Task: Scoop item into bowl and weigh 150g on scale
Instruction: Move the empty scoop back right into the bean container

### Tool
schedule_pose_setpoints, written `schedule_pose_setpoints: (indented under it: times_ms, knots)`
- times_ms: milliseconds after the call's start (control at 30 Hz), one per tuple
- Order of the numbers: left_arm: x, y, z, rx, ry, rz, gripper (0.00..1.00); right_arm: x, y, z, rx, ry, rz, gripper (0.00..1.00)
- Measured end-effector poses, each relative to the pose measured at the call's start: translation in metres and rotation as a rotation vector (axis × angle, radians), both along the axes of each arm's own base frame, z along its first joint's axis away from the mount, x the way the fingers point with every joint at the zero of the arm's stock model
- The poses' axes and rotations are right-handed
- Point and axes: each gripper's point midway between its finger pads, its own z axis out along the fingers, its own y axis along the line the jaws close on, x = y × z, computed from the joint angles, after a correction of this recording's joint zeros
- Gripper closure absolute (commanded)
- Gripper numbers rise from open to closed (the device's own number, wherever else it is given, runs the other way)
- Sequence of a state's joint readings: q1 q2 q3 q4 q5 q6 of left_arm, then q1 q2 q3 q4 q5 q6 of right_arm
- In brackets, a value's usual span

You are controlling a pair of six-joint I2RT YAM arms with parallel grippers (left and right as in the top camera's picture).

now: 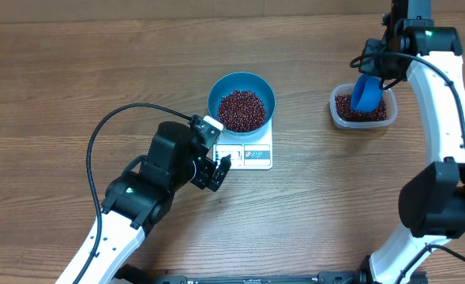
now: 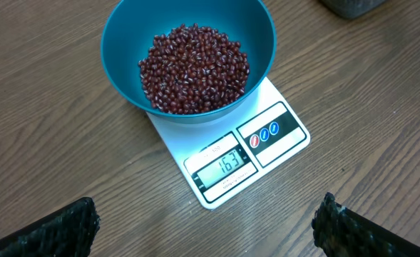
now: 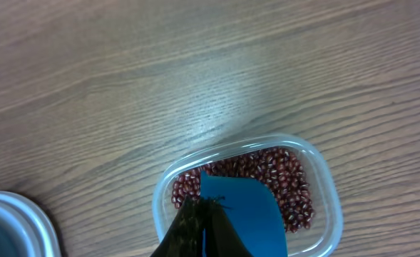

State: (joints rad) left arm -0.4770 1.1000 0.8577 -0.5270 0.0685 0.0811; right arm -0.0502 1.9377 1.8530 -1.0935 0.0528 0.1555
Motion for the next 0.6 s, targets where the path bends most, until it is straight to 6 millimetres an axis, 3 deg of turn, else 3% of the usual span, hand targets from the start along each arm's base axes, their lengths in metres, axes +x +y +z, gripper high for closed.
schedule_pose_setpoints:
  times_ms: [600]
  knots:
    - [0.0, 0.0, 0.0, 0.0, 0.0, 0.0, 0.0, 0.003, 0.001, -0.039, 0.009, 0.088, 0.001, 0.96]
